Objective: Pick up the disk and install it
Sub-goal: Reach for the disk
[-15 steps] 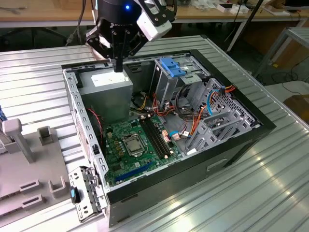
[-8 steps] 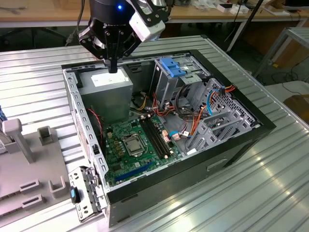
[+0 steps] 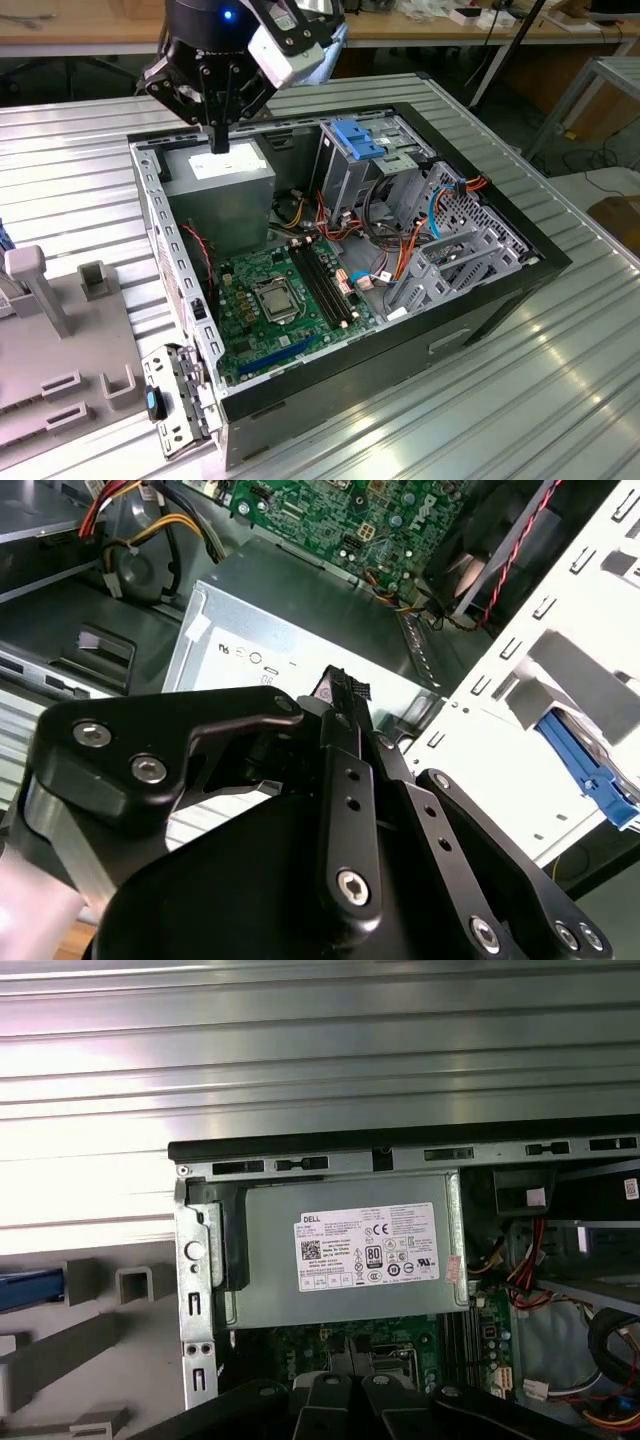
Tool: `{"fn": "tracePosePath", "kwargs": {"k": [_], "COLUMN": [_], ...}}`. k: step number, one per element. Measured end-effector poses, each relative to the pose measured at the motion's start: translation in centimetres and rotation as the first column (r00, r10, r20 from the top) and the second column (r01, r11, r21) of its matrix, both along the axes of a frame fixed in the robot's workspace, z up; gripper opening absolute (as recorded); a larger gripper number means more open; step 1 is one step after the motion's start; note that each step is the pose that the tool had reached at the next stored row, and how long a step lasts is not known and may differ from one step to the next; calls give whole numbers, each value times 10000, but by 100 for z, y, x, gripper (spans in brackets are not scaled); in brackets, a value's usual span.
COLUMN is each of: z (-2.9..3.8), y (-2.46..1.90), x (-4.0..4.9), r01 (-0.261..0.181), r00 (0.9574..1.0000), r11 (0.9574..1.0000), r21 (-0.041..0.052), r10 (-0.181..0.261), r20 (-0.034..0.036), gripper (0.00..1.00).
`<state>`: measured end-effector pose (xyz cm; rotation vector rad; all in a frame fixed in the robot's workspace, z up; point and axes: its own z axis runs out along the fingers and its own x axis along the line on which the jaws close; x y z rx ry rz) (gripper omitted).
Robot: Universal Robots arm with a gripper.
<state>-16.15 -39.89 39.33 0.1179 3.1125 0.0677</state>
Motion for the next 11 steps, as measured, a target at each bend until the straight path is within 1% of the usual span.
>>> {"fn": "tracePosePath", "kwargs": {"k": [11], "z": [0], "y": [0], "x": [-168], "r01": [0], "r00": [10000], "r11": [10000], "r21": [0], "r10": [0], "r20": [0], "gripper": [11]}}
